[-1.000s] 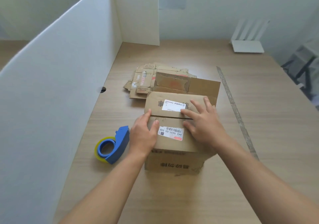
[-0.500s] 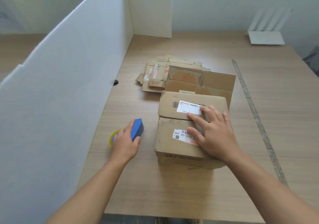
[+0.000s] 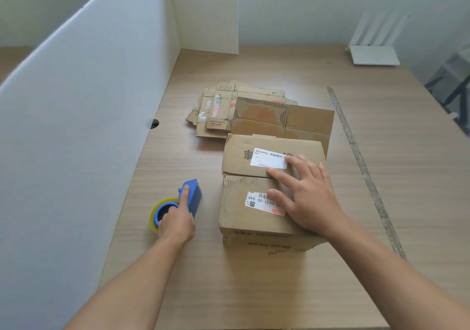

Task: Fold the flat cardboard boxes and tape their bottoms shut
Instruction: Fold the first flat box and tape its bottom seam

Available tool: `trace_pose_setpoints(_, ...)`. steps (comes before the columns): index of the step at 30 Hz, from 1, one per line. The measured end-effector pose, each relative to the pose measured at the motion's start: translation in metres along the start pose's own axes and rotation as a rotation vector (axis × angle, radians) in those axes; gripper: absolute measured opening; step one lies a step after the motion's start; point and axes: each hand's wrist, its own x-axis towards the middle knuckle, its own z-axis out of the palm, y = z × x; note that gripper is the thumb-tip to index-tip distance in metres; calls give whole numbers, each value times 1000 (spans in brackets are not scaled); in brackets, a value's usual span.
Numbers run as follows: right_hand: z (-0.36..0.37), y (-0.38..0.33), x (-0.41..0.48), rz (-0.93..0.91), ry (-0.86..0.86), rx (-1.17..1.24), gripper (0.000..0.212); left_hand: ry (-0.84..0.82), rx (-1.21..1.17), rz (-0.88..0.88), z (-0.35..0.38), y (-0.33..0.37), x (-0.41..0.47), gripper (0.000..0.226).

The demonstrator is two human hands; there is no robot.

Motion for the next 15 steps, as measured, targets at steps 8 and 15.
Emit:
trace_pose_setpoints(8,-3,2,4,-26,70,111,53,148,-419,29,-55,5,-16,65)
trace_pose_setpoints(15,-15,7,7,-23,127,340,50,351,-264,473,-137,26,-51,67)
